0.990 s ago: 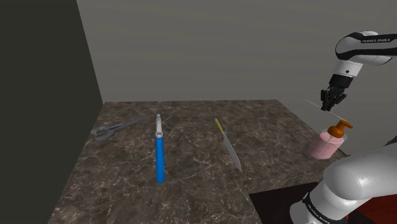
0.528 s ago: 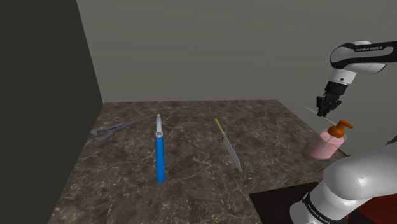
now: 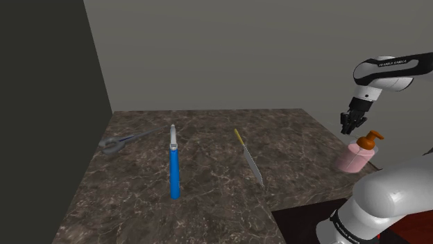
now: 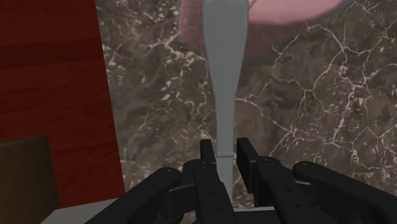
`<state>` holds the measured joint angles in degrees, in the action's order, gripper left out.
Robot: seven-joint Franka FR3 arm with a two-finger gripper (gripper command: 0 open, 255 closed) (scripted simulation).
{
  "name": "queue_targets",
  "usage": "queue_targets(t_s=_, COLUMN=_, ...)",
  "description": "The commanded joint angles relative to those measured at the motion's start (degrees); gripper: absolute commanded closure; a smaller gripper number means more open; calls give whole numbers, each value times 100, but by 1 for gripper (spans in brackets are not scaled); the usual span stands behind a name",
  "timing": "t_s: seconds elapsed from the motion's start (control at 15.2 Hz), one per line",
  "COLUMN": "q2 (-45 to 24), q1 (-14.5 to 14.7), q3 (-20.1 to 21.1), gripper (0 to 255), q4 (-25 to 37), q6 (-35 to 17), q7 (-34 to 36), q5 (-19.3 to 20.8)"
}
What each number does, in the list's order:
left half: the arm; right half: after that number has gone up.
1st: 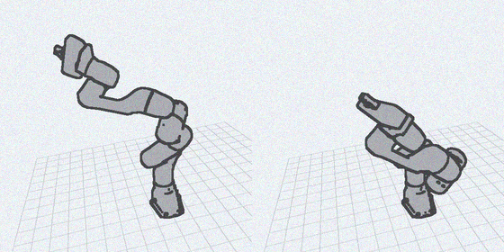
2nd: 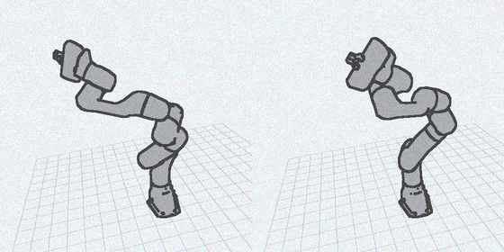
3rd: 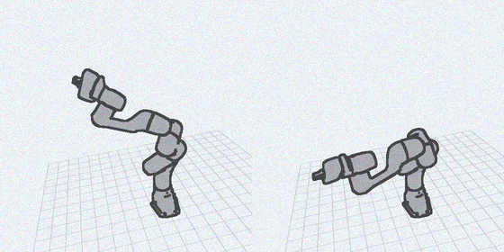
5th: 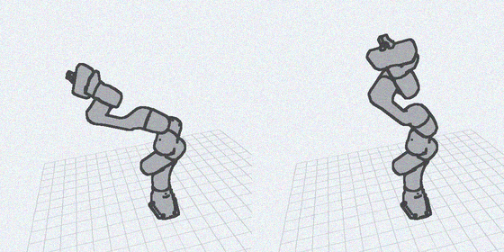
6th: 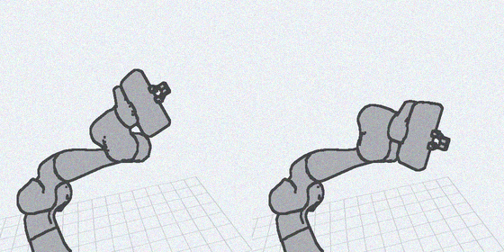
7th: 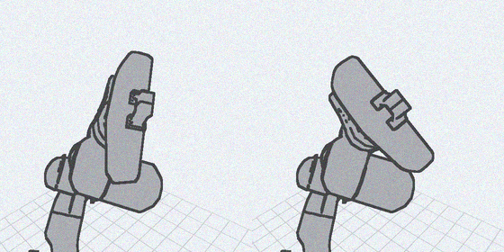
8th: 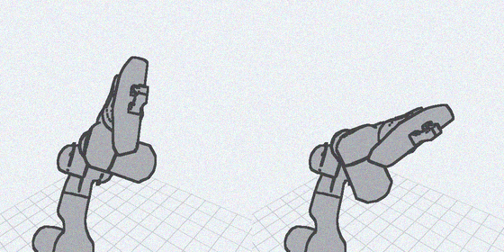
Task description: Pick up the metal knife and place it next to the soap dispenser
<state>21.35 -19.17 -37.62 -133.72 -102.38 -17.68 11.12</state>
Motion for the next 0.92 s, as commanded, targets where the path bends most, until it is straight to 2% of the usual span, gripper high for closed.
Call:
queue_targets(t_s=0.0, q2=-55, q1=3, q3=-40, gripper=255, q4=-105, q6=-159, q7=-20, q5=-3)
queue_targets(t_s=0.86, q2=-636, q1=85, q3=-338, gripper=255, q4=-702, q6=-1276, q7=-243, q5=-150)
